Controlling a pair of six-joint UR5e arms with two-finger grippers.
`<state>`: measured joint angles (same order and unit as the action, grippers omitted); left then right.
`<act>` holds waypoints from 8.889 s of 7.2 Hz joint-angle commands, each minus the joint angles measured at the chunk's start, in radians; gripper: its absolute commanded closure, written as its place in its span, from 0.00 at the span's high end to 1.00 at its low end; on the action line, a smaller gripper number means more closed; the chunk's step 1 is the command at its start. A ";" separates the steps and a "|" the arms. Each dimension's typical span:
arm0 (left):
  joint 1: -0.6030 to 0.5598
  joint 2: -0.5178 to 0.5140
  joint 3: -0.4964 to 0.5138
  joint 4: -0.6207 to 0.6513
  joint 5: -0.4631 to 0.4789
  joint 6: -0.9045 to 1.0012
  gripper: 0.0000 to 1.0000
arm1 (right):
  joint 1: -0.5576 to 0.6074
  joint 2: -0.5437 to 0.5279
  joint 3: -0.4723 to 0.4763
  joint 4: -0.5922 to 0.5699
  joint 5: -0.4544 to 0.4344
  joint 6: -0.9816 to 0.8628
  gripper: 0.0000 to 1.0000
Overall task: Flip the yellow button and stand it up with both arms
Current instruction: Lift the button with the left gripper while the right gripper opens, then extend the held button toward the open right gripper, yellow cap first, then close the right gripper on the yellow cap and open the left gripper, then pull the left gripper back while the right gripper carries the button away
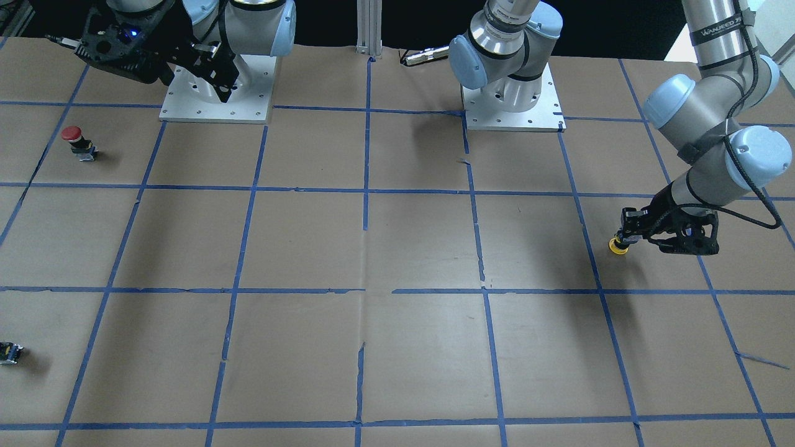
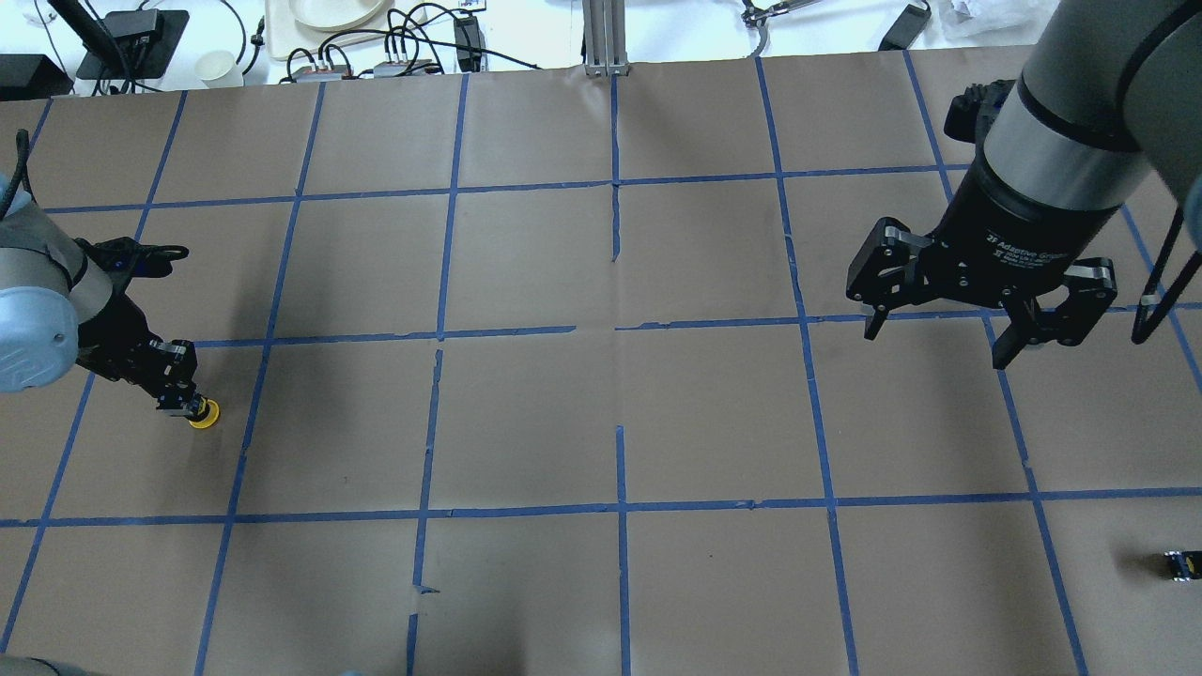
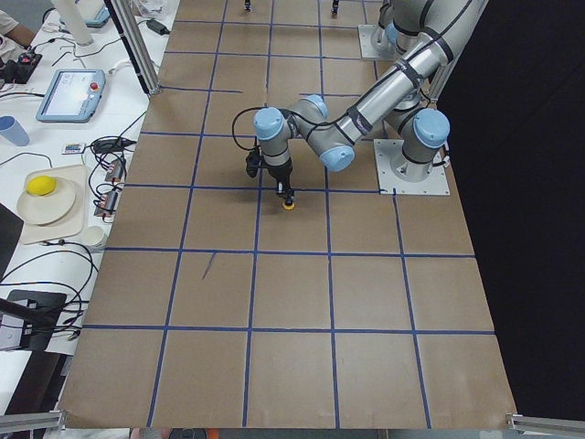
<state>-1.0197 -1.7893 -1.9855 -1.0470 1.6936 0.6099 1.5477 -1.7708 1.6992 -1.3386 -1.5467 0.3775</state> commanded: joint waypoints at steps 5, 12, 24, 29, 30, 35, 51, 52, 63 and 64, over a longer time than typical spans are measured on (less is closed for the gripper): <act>-0.094 0.120 0.091 -0.384 -0.454 0.019 0.16 | -0.041 -0.006 0.010 0.010 0.186 0.238 1.00; -0.442 0.119 0.042 -0.461 -1.478 -0.016 0.11 | -0.172 0.146 0.017 -0.011 0.820 0.354 1.00; -0.596 0.130 0.042 -0.220 -1.612 -0.032 0.07 | -0.175 0.176 0.004 -0.085 0.875 0.379 0.95; -0.597 0.120 0.053 -0.219 -1.615 -0.056 0.04 | -0.175 0.154 0.008 -0.054 0.916 0.396 0.78; -0.596 0.120 0.054 -0.219 -1.615 -0.058 0.06 | -0.176 0.151 0.010 -0.053 0.910 0.394 0.78; -0.596 0.122 0.054 -0.219 -1.615 -0.085 0.22 | -0.175 0.128 0.005 -0.011 0.838 0.393 0.89; -0.593 0.119 0.154 0.108 -1.304 -0.491 1.00 | -0.201 0.139 0.007 -0.051 0.859 0.364 0.08; -0.597 0.119 0.184 0.108 -1.220 -0.499 1.00 | -0.249 0.139 0.010 -0.083 0.800 0.297 0.06; -0.631 0.068 0.568 -0.565 -0.161 -0.556 1.00 | -0.428 0.387 0.121 -0.617 -0.158 0.012 0.00; -0.625 0.077 0.561 -0.562 -0.157 -0.564 1.00 | -0.428 0.398 0.196 -0.784 -0.235 0.015 0.00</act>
<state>-1.6566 -1.7229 -1.4122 -1.5951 1.5254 0.0670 1.1209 -1.3900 1.8091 -1.9282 -1.6813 0.3801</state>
